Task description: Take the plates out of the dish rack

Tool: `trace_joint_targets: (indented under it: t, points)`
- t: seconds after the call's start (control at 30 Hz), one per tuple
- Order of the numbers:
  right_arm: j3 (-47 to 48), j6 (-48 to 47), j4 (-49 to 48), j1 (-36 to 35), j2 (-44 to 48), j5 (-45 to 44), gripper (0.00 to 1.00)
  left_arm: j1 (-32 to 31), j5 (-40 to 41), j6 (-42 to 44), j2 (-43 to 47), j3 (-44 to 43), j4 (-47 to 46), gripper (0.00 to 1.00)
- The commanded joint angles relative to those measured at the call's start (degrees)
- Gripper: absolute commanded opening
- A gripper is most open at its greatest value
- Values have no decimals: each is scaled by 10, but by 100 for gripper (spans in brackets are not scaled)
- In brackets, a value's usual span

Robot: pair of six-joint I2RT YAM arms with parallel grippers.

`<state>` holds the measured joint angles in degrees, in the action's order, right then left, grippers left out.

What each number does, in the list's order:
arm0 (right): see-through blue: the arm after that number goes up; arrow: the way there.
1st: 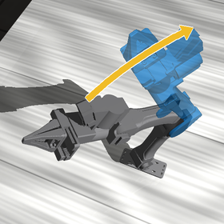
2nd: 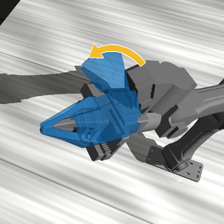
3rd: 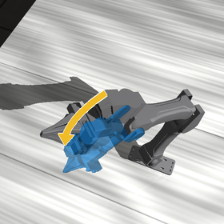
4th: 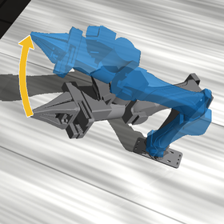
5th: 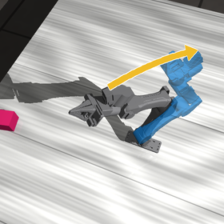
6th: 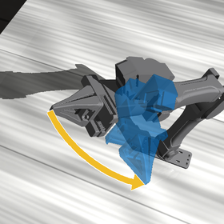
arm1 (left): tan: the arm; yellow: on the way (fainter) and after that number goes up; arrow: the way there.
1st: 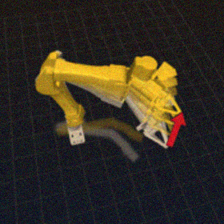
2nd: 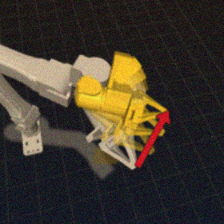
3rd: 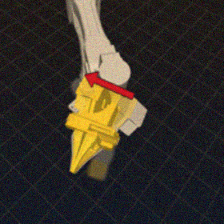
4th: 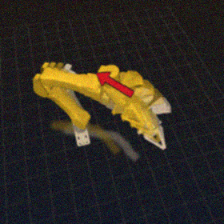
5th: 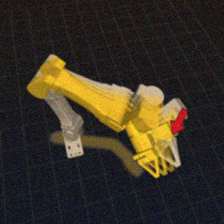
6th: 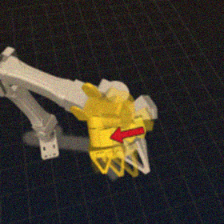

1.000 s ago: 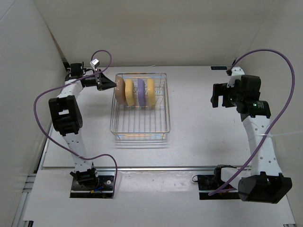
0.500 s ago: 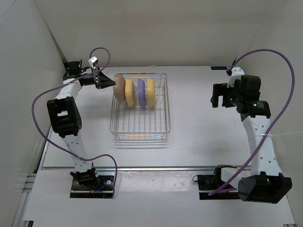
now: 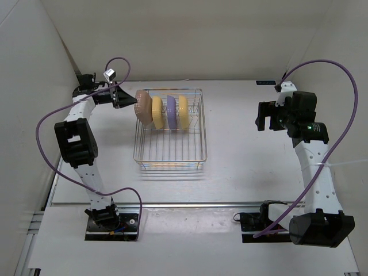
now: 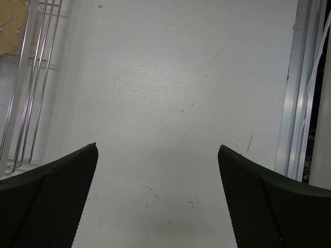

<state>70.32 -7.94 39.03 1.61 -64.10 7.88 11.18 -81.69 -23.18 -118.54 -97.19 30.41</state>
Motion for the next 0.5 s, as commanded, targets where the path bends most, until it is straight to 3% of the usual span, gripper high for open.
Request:
trace_joint_targets:
  t: [0.0,0.47]
  points:
    - [-5,-5,-12,2,7,10,100,6,-28,30,45,-38,29,11]
    - [-5,-5,-12,2,7,15,100,22,-22,52,64,-44,56,11]
